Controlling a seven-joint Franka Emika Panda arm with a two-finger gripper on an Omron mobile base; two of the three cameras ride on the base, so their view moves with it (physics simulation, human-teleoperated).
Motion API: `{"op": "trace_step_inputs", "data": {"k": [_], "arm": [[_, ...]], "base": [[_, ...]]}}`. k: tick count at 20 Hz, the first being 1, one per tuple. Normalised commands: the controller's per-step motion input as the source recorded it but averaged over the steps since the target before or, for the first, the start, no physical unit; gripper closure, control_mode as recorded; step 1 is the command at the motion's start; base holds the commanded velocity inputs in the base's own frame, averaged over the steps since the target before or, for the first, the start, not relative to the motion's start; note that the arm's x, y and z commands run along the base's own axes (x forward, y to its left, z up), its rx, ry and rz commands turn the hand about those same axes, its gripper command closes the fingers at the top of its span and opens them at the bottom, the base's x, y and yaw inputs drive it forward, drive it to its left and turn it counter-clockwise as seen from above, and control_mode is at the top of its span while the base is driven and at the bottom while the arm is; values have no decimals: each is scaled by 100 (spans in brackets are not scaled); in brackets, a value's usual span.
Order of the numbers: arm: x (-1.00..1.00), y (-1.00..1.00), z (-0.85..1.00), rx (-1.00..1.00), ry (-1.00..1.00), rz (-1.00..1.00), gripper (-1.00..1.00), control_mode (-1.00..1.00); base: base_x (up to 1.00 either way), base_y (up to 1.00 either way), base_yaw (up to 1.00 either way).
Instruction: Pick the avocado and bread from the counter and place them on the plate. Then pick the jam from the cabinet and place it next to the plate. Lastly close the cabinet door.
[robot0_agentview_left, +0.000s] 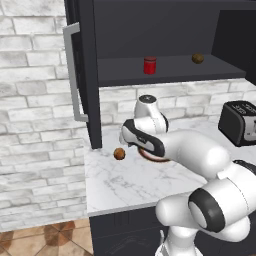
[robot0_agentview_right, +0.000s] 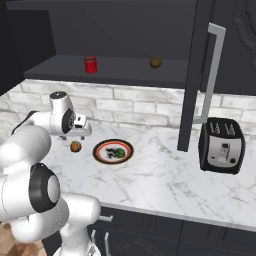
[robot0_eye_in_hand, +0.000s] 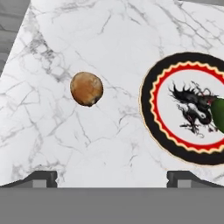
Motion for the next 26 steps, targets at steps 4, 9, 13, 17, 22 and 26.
{"op": "trace_step_inputs", "data": {"k": [4, 9, 13, 17, 22, 26], "arm": [[0, 28, 0, 0, 2, 0, -100, -100], [5, 25, -7, 0, 4, 0, -100, -100], [15, 18, -25, 0, 6, 0, -100, -100], [21, 14, -27, 0, 6, 0, -100, -100], [31, 11, -25, 0, 4, 0, -100, -100], [26, 5, -20, 0, 1, 0, -100, -100]], "base": [[0, 0, 0], [0, 0, 0], [0, 0, 0], [0, 0, 0], [0, 0, 0], [0, 0, 0]]}}
